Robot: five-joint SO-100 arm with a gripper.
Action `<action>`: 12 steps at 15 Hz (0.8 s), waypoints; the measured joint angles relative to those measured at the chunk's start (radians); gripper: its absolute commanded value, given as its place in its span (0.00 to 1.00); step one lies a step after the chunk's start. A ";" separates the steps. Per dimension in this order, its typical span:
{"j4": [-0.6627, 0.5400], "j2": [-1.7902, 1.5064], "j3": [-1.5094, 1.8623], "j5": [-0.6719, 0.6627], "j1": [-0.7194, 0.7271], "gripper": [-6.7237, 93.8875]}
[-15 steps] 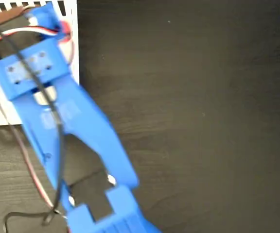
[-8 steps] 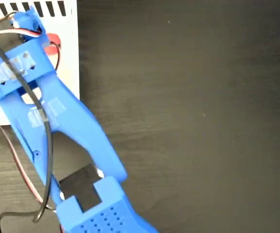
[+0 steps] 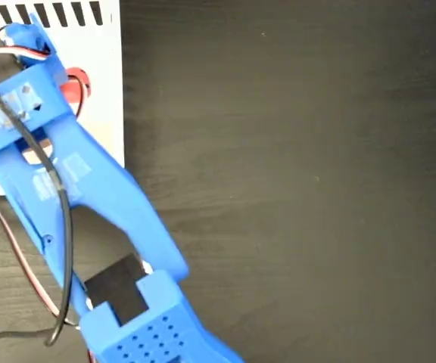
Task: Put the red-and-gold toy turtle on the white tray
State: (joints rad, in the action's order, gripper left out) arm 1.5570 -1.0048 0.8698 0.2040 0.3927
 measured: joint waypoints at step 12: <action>-0.035 0.000 0.040 -0.034 0.002 0.60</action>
State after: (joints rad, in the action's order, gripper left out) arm 1.5217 -1.0048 0.9097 0.1703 0.3942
